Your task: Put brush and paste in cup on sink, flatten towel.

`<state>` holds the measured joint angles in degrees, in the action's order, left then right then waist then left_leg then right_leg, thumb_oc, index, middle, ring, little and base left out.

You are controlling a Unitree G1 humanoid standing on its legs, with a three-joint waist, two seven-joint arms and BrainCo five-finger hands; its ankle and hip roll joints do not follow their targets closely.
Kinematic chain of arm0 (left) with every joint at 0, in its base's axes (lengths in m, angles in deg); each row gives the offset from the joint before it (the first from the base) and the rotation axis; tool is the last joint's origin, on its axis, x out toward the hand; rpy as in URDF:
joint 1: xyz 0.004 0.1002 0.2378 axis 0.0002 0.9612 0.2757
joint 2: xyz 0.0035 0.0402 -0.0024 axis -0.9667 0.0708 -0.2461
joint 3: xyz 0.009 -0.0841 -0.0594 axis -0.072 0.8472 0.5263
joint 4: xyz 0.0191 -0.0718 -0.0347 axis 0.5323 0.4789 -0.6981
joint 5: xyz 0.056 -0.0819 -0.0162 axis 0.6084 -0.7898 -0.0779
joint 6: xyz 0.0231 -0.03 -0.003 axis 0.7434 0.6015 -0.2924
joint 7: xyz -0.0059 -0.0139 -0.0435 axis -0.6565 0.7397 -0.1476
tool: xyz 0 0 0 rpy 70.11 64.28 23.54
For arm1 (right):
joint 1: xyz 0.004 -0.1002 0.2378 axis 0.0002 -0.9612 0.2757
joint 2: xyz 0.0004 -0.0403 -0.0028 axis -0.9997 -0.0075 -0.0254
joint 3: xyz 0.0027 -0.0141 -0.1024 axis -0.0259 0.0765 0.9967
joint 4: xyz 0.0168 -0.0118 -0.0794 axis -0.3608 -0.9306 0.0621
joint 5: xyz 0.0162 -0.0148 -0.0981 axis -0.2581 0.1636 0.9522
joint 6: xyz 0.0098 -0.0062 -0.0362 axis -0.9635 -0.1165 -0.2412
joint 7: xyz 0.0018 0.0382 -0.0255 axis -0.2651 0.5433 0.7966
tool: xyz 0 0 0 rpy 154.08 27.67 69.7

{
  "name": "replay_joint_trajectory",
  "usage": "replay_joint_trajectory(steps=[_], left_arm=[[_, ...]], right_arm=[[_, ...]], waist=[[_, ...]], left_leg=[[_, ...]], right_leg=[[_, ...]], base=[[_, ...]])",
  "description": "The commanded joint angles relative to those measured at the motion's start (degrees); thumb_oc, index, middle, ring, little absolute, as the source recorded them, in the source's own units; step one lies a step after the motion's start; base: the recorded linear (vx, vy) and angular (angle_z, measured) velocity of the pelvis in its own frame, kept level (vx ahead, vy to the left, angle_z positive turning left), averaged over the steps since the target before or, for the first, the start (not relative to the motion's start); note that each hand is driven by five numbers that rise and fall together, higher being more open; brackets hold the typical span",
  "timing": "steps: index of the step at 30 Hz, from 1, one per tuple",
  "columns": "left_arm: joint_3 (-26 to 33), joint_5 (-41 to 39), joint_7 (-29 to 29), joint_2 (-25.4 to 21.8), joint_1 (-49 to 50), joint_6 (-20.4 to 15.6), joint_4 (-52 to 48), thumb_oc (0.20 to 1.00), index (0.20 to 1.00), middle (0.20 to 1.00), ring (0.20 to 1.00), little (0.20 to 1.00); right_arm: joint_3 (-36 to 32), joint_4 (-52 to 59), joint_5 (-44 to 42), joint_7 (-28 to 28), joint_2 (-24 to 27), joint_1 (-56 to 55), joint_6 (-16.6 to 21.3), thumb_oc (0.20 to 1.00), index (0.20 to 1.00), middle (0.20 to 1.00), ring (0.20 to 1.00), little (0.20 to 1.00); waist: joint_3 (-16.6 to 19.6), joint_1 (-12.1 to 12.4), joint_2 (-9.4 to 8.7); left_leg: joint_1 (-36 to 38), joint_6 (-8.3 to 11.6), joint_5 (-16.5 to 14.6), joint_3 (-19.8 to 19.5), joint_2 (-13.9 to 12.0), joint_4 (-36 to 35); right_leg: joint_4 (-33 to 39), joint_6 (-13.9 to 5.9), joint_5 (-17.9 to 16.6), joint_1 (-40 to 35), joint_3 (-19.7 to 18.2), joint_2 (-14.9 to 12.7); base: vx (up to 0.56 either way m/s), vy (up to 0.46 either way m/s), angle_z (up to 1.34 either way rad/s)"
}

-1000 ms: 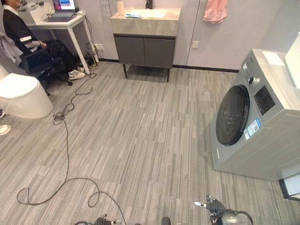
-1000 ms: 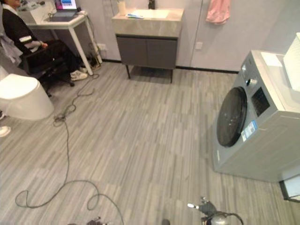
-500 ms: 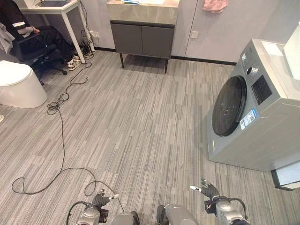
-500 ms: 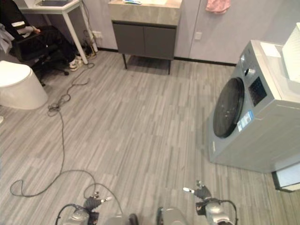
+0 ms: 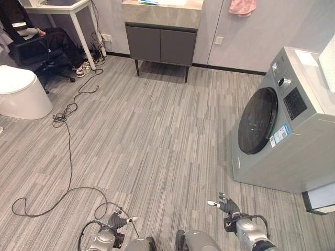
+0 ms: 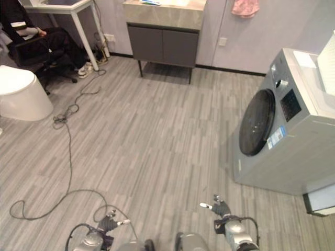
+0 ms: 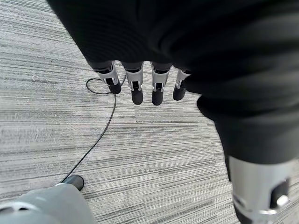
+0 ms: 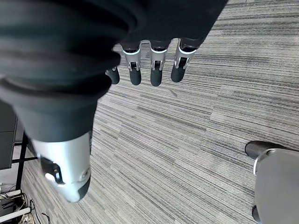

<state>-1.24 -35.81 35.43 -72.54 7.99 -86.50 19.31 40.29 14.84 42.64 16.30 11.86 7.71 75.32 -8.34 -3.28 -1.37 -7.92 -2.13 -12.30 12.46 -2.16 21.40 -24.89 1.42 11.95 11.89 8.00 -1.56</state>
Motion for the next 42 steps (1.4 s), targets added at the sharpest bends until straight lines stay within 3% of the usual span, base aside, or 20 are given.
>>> replay_joint_trajectory(steps=[1, 6, 9, 12, 14, 16, 17, 21, 25, 28, 29, 31, 32, 33, 34, 35, 36, 38, 41, 42], left_arm=[[-1.2, 1.9, -1.1, -1.5, -2.0, -2.2, -0.7, 1.000, 1.000, 1.000, 1.000, 1.000], [-1.8, 2.5, -1.0, -1.9, -2.5, -2.3, -0.8, 1.000, 1.000, 1.000, 1.000, 1.000], [-1.3, 0.5, -0.4, -1.6, -2.7, -2.1, -0.8, 1.000, 1.000, 1.000, 1.000, 1.000], [-2.0, 1.2, 0.0, -2.1, -2.9, -1.8, -2.5, 1.000, 1.000, 1.000, 1.000, 1.000], [-2.0, 0.8, -0.1, -2.6, -3.3, -1.6, -3.5, 1.000, 1.000, 1.000, 1.000, 1.000], [-1.9, 0.8, -0.5, -2.8, -4.2, -1.6, -2.6, 1.000, 1.000, 1.000, 1.000, 1.000], [-1.7, 0.2, -0.7, -2.4, -5.1, -1.7, -1.6, 1.000, 1.000, 1.000, 1.000, 1.000], [-1.9, 0.4, -1.1, -2.2, -6.9, -1.9, -1.7, 1.000, 1.000, 1.000, 1.000, 1.000], [-1.5, 0.5, -1.2, -2.2, -7.1, -1.6, -1.2, 1.000, 1.000, 1.000, 1.000, 1.000], [-0.2, -1.4, 0.8, -1.1, -4.9, -0.4, 0.6, 1.000, 1.000, 1.000, 1.000, 1.000], [-0.2, -1.4, 0.8, -1.1, -4.9, -0.4, 0.6, 1.000, 1.000, 1.000, 1.000, 1.000], [1.4, -5.0, 1.5, 0.4, -3.5, -0.1, 2.9, 1.000, 1.000, 1.000, 1.000, 1.000], [2.7, -8.9, 2.2, 1.0, -3.3, 0.3, 3.1, 1.000, 1.000, 1.000, 1.000, 1.000], [2.7, -10.6, 2.7, 1.0, -3.3, 0.3, 1.8, 1.000, 1.000, 1.000, 1.000, 1.000], [2.4, -10.8, 2.9, 1.1, -3.8, 0.1, 1.2, 1.000, 1.000, 1.000, 1.000, 1.000], [2.4, -10.8, 2.9, 1.1, -3.8, 0.1, 1.2, 1.000, 1.000, 1.000, 1.000, 1.000], [2.2, -12.5, 1.6, 1.2, -4.8, 0.0, 0.1, 1.000, 1.000, 1.000, 1.000, 1.000], [1.9, -13.0, 1.8, 1.3, -5.2, -0.2, -0.6, 1.000, 1.000, 1.000, 1.000, 1.000], [1.3, -12.2, 1.4, 0.9, -6.3, -0.7, -0.8, 1.000, 1.000, 1.000, 1.000, 1.000], [1.1, -12.1, 1.6, 0.5, -5.5, -0.9, -1.9, 1.000, 1.000, 1.000, 1.000, 1.000]], right_arm=[[2.4, 0.3, 1.8, -0.1, 0.7, 2.6, 2.2, 1.000, 1.000, 1.000, 1.000, 1.000], [1.3, -0.9, 1.0, 0.2, 1.0, 3.1, 2.0, 1.000, 1.000, 1.000, 1.000, 1.000], [1.6, -0.8, 1.0, -0.6, 1.1, 2.9, 1.8, 1.000, 1.000, 1.000, 1.000, 1.000], [2.0, 2.1, 2.6, -0.1, 1.9, 2.2, 1.7, 1.000, 1.000, 1.000, 1.000, 1.000], [1.4, 4.9, 2.0, 0.7, 2.0, 1.7, 2.0, 1.000, 1.000, 1.000, 1.000, 1.000], [1.1, 4.8, 1.3, 0.9, 1.9, 1.9, 2.2, 1.000, 1.000, 1.000, 1.000, 1.000], [1.1, 3.7, 1.0, 1.2, 2.2, 2.7, 2.4, 1.000, 1.000, 1.000, 1.000, 1.000], [0.5, 5.6, 0.9, 2.3, 3.1, 3.5, 2.2, 1.000, 1.000, 1.000, 1.000, 1.000], [0.3, 7.5, 1.6, 2.4, 3.4, 3.5, 1.9, 1.000, 1.000, 1.000, 1.000, 1.000], [-0.3, 7.8, 1.7, 1.6, 4.2, 1.2, 1.7, 1.000, 1.000, 1.000, 1.000, 1.000], [-0.3, 7.8, 1.7, 1.6, 4.2, 1.2, 1.7, 1.000, 1.000, 1.000, 1.000, 1.000], [-1.8, 7.6, -1.7, 0.5, 4.3, -1.2, 1.7, 1.000, 1.000, 1.000, 1.000, 1.000], [-1.3, 9.4, -0.1, 0.5, 5.5, -2.6, 1.8, 1.000, 1.000, 1.000, 1.000, 1.000], [-1.4, 10.3, 0.4, 1.0, 6.4, -3.1, 2.0, 1.000, 1.000, 1.000, 1.000, 1.000], [-1.4, 10.6, 0.3, 1.5, 7.2, -3.0, 2.0, 1.000, 1.000, 1.000, 1.000, 1.000], [-1.4, 10.6, 0.3, 1.5, 7.1, -3.0, 2.0, 1.000, 1.000, 1.000, 1.000, 1.000], [-1.3, 10.0, 0.7, 2.7, 8.0, -2.2, 2.1, 1.000, 1.000, 1.000, 1.000, 1.000], [-1.5, 9.3, 1.2, 3.4, 8.1, -1.5, 2.1, 1.000, 1.000, 1.000, 1.000, 1.000], [-1.2, 7.3, 2.3, 3.7, 8.1, -1.1, 1.8, 1.000, 1.000, 1.000, 1.000, 1.000], [-0.5, 7.4, 3.5, 3.6, 8.1, -1.5, 1.7, 1.000, 1.000, 1.000, 1.000, 1.000]], waist=[[0.2, 0.6, -1.40], [0.5, 0.7, -1.38], [0.3, 0.7, -1.30], [-0.8, 0.0, -1.31], [-2.6, -1.2, -1.02], [-3.1, -2.0, -1.25], [-3.4, -2.8, -1.67], [-4.8, -4.6, -2.31], [-5.6, -5.2, -2.02], [-2.6, -7.0, -0.96], [-2.6, -7.0, -0.81], [0.5, -8.7, 1.66], [1.0, -8.7, 1.66], [0.6, -8.1, 0.78], [-0.5, -7.5, -0.11], [-0.4, -7.6, -0.23], [-2.0, -6.6, -1.24], [-2.4, -5.9, -1.57], [-2.2, -4.7, -1.64], [-2.1, -3.5, -1.16]], left_leg=[[0.6, 1.26, 0.8, -0.5, -0.3, 0.3], [1.3, 0.38, 1.3, 0.1, 1.1, -2.7], [1.9, -0.73, 1.3, -0.3, 2.5, -4.0], [3.7, -2.11, 1.4, -0.8, 4.2, -5.8], [5.6, -2.58, 1.4, -1.9, 4.4, -7.1], [6.7, -2.28, 1.7, -2.1, 5.0, -8.8], [8.4, -1.78, 0.4, -2.9, 6.2, -9.8], [10.5, 0.09, -1.8, -5.5, 7.4, -9.5], [15.1, 1.41, -2.9, -7.0, 6.7, -10.9], [22.6, 3.03, -1.7, -9.8, 5.4, -14.8], [22.7, 3.06, -1.8, -9.9, 5.2, -14.8], [22.4, 7.31, 9.7, -11.2, 1.3, -9.4], [17.0, 10.29, 20.2, -10.0, -1.1, 4.3], [13.1, 10.23, 22.2, -9.9, -1.9, 12.1], [8.7, 9.41, 22.4, -9.4, -1.7, 19.3], [8.6, 9.39, 22.5, -9.5, -1.6, 19.2], [4.5, 7.91, 20.2, -6.8, -2.9, 26.7], [0.7, 7.22, 17.4, -6.3, -1.0, 25.3], [-8.6, 5.91, 13.6, -1.0, 0.4, 13.3], [-10.3, 4.52, 13.2, -0.7, 0.6, -0.8]], right_leg=[[6.0, -7.67, -3.5, -5.7, -1.9, -5.4], [7.4, -9.13, -5.8, -5.6, -3.3, -6.3], [3.5, -9.66, -7.9, -4.0, -3.9, -7.3], [-5.4, -9.34, -14.5, -0.2, -5.7, -8.1], [-10.9, -8.77, -13.0, 5.2, -7.1, -5.7], [-6.5, -8.68, -12.0, 8.1, -7.0, -3.4], [5.2, -9.31, -13.3, 9.7, -5.4, -3.8], [22.3, -11.83, -20.2, 13.2, -8.8, -5.6], [26.4, -12.24, -21.9, 14.2, -3.9, -6.5], [23.5, -11.56, -24.8, 13.9, -3.6, -4.6], [23.5, -11.55, -24.7, 13.8, -3.5, -4.5], [20.5, -8.83, -23.4, 12.5, -4.5, -0.4], [20.3, -5.98, -20.8, 9.0, -3.9, 1.0], [20.5, -4.19, -19.1, 7.1, -3.9, 1.3], [20.8, -2.95, -17.8, 5.2, -4.6, 1.4], [20.8, -2.97, -17.8, 5.3, -4.5, 1.3], [20.3, -1.44, -15.4, 3.0, -5.1, 2.2], [20.8, -1.47, -14.9, 1.6, -5.8, 1.9], [22.6, -2.81, -13.6, -2.6, -6.5, 2.4], [22.9, -3.82, -11.9, -5.2, -7.4, 3.0]], base=[[0.03, 0.090, -0.06], [0.04, 0.142, -0.09], [0.05, 0.163, -0.06], [0.05, 0.175, 0.04], [0.10, 0.167, 0.01], [0.20, 0.056, 0.29], [0.30, -0.008, 0.27], [0.35, -0.072, 0.45], [0.36, -0.093, 0.45], [0.53, -0.164, 0.29], [0.87, -0.346, 0.62], [0.82, -0.446, 0.61], [0.73, -0.549, 0.40], [0.67, -0.564, 0.56], [0.30, -0.292, 0.47], [0.37, -0.343, 0.15], [0.40, -0.272, -0.38], [0.35, -0.180, -0.20], [0.52, -0.076, 0.00], [0.76, 0.042, 0.03]])
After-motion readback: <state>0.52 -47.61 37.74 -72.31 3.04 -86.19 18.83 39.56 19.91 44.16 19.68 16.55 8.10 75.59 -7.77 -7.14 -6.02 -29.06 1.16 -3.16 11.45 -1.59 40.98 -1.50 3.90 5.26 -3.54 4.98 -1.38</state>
